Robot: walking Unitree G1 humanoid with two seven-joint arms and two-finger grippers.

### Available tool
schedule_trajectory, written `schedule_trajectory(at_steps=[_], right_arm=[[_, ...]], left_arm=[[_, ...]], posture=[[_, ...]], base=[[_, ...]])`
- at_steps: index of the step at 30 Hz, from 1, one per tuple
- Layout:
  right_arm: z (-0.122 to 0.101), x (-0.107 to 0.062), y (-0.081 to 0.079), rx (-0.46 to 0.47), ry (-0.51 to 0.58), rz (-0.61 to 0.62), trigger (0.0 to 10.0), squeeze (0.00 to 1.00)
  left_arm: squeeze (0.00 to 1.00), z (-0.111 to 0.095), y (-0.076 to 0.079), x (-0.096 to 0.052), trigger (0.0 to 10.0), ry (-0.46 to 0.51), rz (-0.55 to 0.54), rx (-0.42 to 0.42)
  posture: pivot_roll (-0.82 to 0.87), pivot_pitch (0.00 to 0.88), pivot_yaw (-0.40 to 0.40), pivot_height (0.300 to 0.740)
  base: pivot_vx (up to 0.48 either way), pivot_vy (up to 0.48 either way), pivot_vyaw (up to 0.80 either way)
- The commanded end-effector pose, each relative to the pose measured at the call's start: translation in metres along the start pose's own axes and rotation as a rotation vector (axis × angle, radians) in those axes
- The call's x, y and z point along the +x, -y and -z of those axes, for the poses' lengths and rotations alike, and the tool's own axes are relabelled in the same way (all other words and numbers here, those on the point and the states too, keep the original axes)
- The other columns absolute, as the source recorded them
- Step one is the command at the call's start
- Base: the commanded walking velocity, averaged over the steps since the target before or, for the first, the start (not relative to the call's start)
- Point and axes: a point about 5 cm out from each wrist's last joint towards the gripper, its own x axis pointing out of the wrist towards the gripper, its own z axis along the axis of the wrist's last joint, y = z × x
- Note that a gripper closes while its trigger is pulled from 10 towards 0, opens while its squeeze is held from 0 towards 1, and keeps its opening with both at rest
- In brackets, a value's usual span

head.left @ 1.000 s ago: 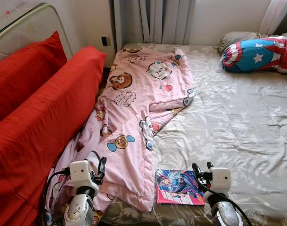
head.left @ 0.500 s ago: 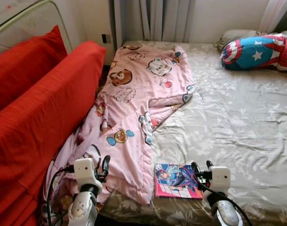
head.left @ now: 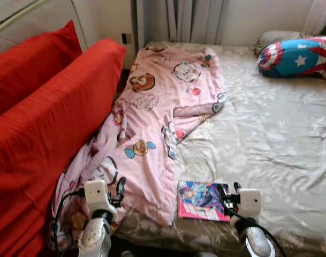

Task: Clean up the room

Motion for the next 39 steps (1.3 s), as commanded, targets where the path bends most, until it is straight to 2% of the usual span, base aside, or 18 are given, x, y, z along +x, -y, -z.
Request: schedule_trajectory(at_steps=[1,9,13,22,34,39], right_arm=[[0.0,-0.0007,-0.001,0.006,0.006,0.001,10.0,0.0],[0.0021,0.0007,-0.0024,0.004,-0.021,0.003,10.0,0.0],[0.006,0.0001,-0.0028,0.003,-0.037,0.002,10.0,0.0],[0.0016,0.0016,-0.0022,0.006,-0.012,0.005,10.0,0.0],[0.0027,0.0035,0.0024,-0.015,-0.038,0.025,10.0,0.0],[0.0015,0.0042,0.001,-0.018,-0.024,0.017,10.0,0.0]], left_arm=[[0.0,0.0048,-0.0023,-0.004,10.0,-0.021,-0.015,-0.007],[0.0,0.0027,-0.0031,-0.0033,10.0,-0.016,-0.016,-0.007],[0.0,0.0044,-0.0038,-0.0046,10.0,-0.022,-0.017,-0.005],[0.0,0.004,-0.0042,-0.0038,10.0,-0.024,-0.016,-0.003],[0.0,0.0052,-0.0036,-0.0017,10.0,-0.036,-0.008,0.001],[0.0,0.0045,-0.0037,-0.0011,10.0,-0.035,-0.006,0.002]], posture=[[-0.18,0.101,-0.002,0.665],[-0.18,0.103,-0.001,0.665],[-0.17,0.102,0.001,0.64],[-0.17,0.106,0.004,0.64],[-0.18,0.115,0.006,0.64],[-0.18,0.116,0.008,0.61]], base=[[0.0,0.0,0.0],[0.0,0.0,0.0],[0.0,0.0,0.0],[0.0,0.0,0.0],[0.0,0.0,0.0],[0.0,0.0,0.0]])
